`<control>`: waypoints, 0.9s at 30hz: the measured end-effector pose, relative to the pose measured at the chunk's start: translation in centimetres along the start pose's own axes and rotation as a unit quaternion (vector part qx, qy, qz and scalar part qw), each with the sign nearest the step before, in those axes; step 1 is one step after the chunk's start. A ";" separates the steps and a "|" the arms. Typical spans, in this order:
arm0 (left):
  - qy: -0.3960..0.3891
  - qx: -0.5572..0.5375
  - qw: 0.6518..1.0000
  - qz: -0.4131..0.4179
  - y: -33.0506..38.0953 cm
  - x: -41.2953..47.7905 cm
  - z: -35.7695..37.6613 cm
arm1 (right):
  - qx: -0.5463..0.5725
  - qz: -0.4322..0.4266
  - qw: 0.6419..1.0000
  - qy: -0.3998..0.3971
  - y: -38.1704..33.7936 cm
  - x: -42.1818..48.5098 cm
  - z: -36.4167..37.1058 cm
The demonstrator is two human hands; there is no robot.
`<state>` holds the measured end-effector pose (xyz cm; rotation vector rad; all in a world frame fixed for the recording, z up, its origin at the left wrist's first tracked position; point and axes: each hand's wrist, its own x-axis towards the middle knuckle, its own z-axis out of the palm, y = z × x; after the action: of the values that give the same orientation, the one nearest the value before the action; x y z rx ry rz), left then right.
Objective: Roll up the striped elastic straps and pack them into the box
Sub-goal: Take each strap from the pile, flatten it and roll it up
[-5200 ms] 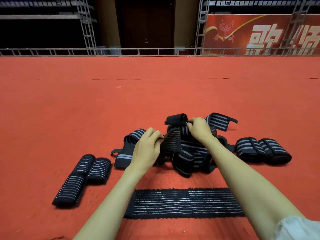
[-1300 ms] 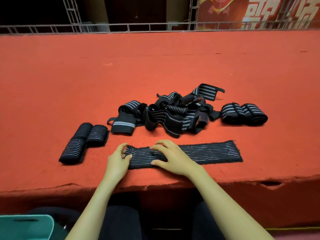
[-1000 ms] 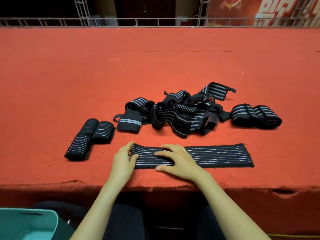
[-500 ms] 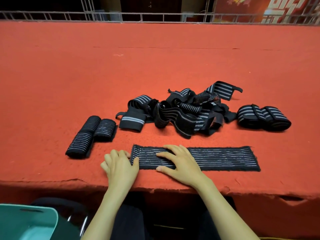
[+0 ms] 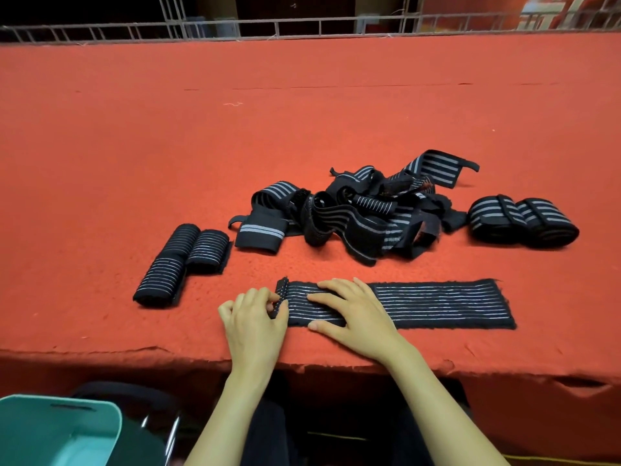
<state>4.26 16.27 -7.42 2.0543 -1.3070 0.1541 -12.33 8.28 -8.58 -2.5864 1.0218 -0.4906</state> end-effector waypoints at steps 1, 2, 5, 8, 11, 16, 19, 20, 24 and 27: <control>-0.002 0.001 1.000 0.004 0.1 0.0 0.1 | 0.003 0.002 1.000 0.001 0.0 0.0 0.0; -0.006 0.000 1.000 0.008 0.2 -0.1 0.2 | 0.004 0.003 1.000 0.003 0.0 0.0 0.0; -0.030 -0.001 0.999 0.014 0.5 0.0 0.2 | 0.008 0.003 1.000 0.009 0.1 0.0 0.0; -0.095 -0.002 0.995 -0.004 0.3 0.3 -0.7 | 0.014 0.002 1.000 0.016 0.0 -0.1 0.1; -0.155 -0.073 0.984 -0.046 -0.5 0.6 -1.3 | 0.010 0.002 1.000 0.012 0.0 -0.1 0.0; -0.133 -0.131 0.979 -0.081 0.5 0.3 -0.9 | 0.007 0.010 1.000 0.007 0.0 -0.1 0.0; -0.100 -0.170 0.975 -0.106 1.3 0.1 -0.4 | 0.004 0.011 1.000 0.003 0.1 -0.2 -0.1; -0.086 -0.187 0.972 -0.111 1.6 -0.1 -0.2 | 0.002 0.013 1.000 -0.003 0.2 -0.2 -0.3; -0.036 -0.203 0.974 -0.092 2.5 -0.9 0.4 | -0.003 0.035 0.999 -0.028 1.0 -0.6 -1.4; -0.039 -0.175 0.983 -0.022 2.8 -1.2 1.2 | -0.003 0.054 0.998 -0.023 2.0 -1.2 -2.0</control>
<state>1.03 15.75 -7.49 1.8006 -1.2345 -0.1690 -15.22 7.42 -7.84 -2.5196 1.1423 -0.3989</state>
